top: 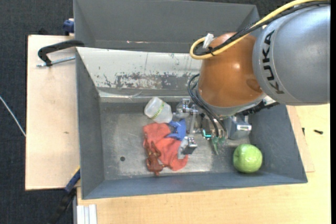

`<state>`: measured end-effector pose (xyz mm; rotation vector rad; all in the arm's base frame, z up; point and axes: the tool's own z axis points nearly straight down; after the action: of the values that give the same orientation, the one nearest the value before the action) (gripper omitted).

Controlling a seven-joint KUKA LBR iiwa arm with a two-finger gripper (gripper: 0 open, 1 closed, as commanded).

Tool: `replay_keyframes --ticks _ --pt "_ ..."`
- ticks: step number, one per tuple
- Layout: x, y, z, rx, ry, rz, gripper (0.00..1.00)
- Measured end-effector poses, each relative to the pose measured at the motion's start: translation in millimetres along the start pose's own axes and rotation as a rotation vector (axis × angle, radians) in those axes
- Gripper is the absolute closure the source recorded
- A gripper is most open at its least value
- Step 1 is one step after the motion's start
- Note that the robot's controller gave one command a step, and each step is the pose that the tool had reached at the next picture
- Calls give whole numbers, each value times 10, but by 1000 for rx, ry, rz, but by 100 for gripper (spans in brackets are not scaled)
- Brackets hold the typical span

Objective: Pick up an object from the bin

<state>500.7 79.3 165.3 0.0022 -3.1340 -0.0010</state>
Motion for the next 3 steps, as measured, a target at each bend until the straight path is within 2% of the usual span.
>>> replay_keyframes --ticks 1,2,3 --pt "-19 -3 -37 -1 -8 1 0" --pt "-73 67 432 0 -14 -59 0" --pt "-97 91 887 -1 -22 -336 100"
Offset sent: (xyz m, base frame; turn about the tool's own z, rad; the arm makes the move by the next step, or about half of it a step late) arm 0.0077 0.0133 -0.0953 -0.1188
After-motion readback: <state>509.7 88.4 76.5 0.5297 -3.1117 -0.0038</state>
